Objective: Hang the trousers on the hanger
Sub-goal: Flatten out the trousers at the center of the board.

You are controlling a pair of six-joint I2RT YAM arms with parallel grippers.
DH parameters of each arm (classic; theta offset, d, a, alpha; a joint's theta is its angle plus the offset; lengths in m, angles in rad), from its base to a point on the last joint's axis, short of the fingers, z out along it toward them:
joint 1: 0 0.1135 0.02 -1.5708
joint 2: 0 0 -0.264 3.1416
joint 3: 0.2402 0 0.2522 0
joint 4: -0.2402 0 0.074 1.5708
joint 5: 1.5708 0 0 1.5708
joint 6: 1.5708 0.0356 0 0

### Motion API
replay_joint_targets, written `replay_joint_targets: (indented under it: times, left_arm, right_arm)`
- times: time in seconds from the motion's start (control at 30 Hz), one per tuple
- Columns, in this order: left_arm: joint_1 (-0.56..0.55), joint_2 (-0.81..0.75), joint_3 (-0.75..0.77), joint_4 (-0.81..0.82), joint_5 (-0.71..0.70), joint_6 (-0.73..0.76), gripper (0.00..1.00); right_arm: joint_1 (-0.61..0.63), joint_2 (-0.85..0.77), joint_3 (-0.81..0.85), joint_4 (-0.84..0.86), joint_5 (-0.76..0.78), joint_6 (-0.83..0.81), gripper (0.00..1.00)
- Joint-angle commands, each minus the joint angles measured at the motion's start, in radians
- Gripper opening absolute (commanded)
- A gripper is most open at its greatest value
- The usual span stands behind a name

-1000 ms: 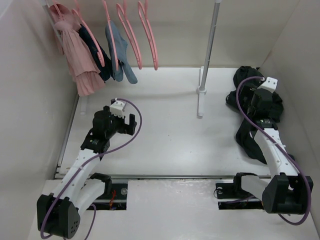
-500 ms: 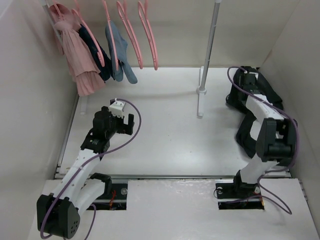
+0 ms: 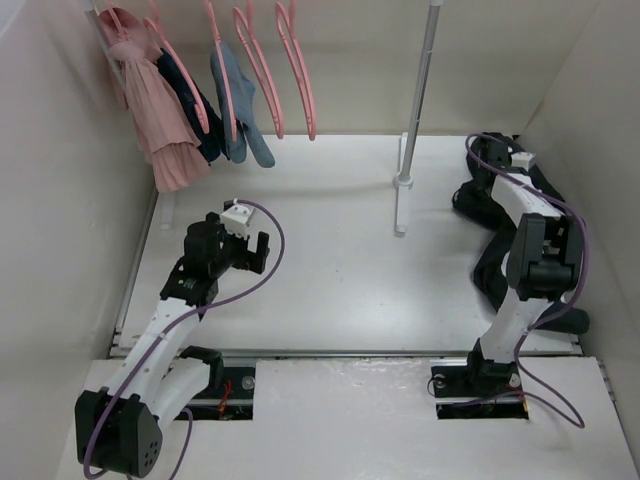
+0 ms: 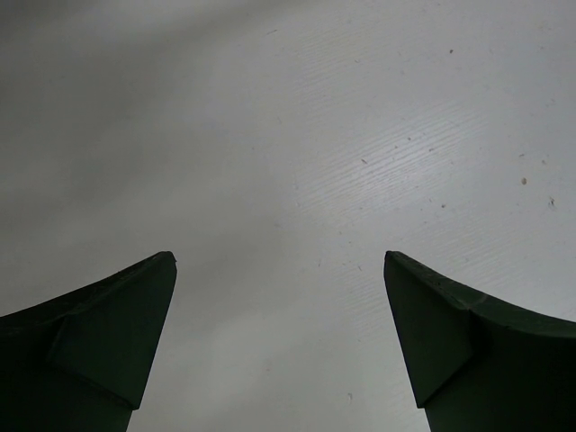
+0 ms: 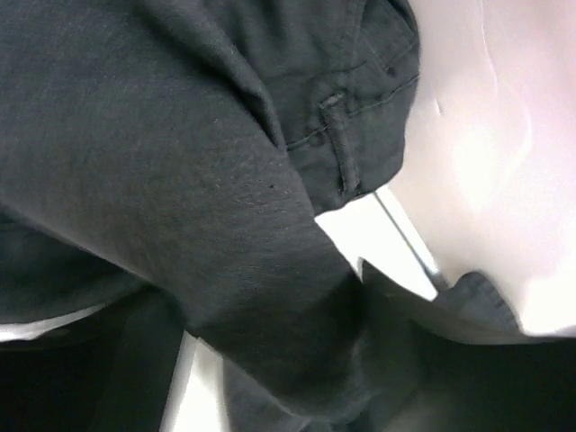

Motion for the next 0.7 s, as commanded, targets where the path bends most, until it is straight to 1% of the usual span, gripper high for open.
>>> replay_joint_targets:
  times: [0.0, 0.03, 0.07, 0.1, 0.17, 0.23, 0.27, 0.3, 0.33, 0.37, 0.4, 0.43, 0.5, 0.53, 0.57, 0.6, 0.63, 0.67]
  left_arm:
    - [0.008, -0.02, 0.028, 0.018, 0.039, 0.022, 1.0]
    - [0.008, -0.02, 0.028, 0.018, 0.039, 0.023, 1.0]
    - [0.008, -0.02, 0.028, 0.018, 0.039, 0.023, 1.0]
    - [0.008, -0.02, 0.038, 0.018, 0.039, 0.032, 1.0]
    - [0.008, -0.02, 0.05, 0.007, 0.048, 0.042, 1.0]
    - [0.008, -0.02, 0.059, -0.025, 0.063, 0.043, 0.95]
    - [0.008, -0.02, 0.07, -0.037, 0.074, 0.053, 0.92]
    - [0.008, -0.02, 0.079, -0.048, 0.098, 0.053, 0.81]
    - [0.008, -0.02, 0.079, -0.06, 0.11, 0.053, 0.77]
    - [0.008, -0.02, 0.079, -0.061, 0.121, 0.075, 0.74]
    - [0.008, -0.02, 0.091, -0.071, 0.149, 0.088, 0.73]
    - [0.008, -0.02, 0.1, -0.071, 0.161, 0.101, 0.73]
    - [0.008, -0.02, 0.111, -0.071, 0.17, 0.121, 0.75]
    - [0.008, -0.02, 0.12, -0.071, 0.17, 0.121, 0.77]
    - [0.008, -0.02, 0.12, -0.071, 0.17, 0.121, 0.86]
    - [0.008, -0.02, 0.131, -0.071, 0.17, 0.121, 0.87]
    - [0.008, -0.02, 0.131, -0.08, 0.181, 0.134, 0.87]
    - [0.008, -0.02, 0.14, -0.097, 0.181, 0.144, 0.87]
  right_arm:
    - [-0.058, 0.04, 0.029, -0.054, 0.052, 0.031, 0.65]
    - [-0.058, 0.049, 0.02, -0.054, 0.029, 0.04, 0.53]
    - [-0.058, 0.049, 0.02, -0.054, -0.003, 0.04, 0.34]
    - [-0.058, 0.049, 0.009, -0.054, -0.016, 0.053, 0.0]
    - [-0.058, 0.001, 0.0, -0.039, -0.077, 0.08, 0.0]
    - [-0.058, -0.051, -0.039, -0.009, -0.13, 0.103, 0.0]
    - [-0.043, -0.118, -0.052, 0.0, -0.155, 0.125, 0.0]
    - [-0.012, -0.158, -0.066, 0.0, -0.199, 0.141, 0.0]
    - [0.011, -0.198, -0.097, 0.015, -0.221, 0.156, 0.0]
    - [0.04, -0.28, -0.112, 0.015, -0.236, 0.202, 0.0]
    - [0.074, -0.32, -0.127, 0.027, -0.259, 0.215, 0.0]
    - [0.168, -0.357, -0.143, 0.028, -0.26, 0.237, 0.0]
    - [0.281, -0.454, -0.187, 0.028, -0.247, 0.317, 0.0]
    - [0.395, -0.48, -0.2, 0.017, -0.247, 0.355, 0.0]
    - [0.454, -0.506, -0.218, 0.017, -0.264, 0.389, 0.0]
    - [0.52, -0.551, -0.229, 0.035, -0.275, 0.438, 0.0]
    - [0.587, -0.571, -0.24, 0.061, -0.275, 0.448, 0.0]
    - [0.732, -0.586, -0.24, 0.084, -0.264, 0.448, 0.0]
